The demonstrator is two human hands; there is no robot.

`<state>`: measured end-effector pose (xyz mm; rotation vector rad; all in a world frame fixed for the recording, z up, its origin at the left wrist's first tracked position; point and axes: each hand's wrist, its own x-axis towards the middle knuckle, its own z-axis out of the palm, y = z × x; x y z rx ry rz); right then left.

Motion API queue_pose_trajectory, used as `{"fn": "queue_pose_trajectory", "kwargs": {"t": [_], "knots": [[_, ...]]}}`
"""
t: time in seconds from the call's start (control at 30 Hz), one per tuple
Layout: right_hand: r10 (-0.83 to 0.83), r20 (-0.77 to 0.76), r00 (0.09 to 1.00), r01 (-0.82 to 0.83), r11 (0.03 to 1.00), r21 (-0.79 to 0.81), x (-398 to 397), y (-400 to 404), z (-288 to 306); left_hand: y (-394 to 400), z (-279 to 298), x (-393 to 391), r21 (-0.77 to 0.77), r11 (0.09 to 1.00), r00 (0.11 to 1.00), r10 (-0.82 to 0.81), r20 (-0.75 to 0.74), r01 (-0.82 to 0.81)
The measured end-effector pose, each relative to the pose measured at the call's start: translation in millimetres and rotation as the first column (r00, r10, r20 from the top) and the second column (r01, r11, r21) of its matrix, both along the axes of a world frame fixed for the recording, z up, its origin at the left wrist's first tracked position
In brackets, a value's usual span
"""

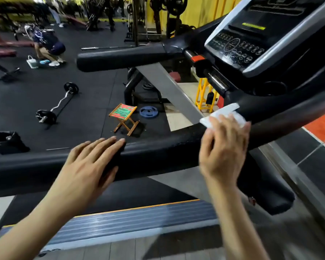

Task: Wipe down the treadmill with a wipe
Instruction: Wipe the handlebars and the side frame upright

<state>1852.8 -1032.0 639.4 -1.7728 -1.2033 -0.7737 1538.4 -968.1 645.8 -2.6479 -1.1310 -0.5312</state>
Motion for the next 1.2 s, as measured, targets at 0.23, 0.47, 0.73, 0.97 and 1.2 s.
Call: {"fn": "queue_pose_trajectory", "kwargs": {"t": [0.23,0.47,0.73,0.97,1.2], "knots": [[0.285,0.006,0.959,-0.257,0.874,-0.413,-115,39,30,17,-5,-94,0.0,0.994,0.993,0.114,0.024,-0.114],[0.098,0.147,0.984,0.07,0.545,-0.835,-81,41,84,41,-13,-149,-0.045,0.976,0.973,0.215,0.081,-0.212],[0.193,0.016,0.981,-0.138,0.754,-0.643,-209,49,48,44,-20,-189,-0.003,0.991,0.978,0.133,0.16,-0.134],[0.145,0.01,0.989,-0.124,0.876,-0.465,-187,25,28,51,-25,-206,-0.013,0.999,0.989,0.038,0.146,-0.036],[0.052,-0.115,0.992,-0.084,0.951,-0.297,-253,36,4,48,-35,-243,0.016,0.999,0.962,0.045,0.268,-0.051]]}}
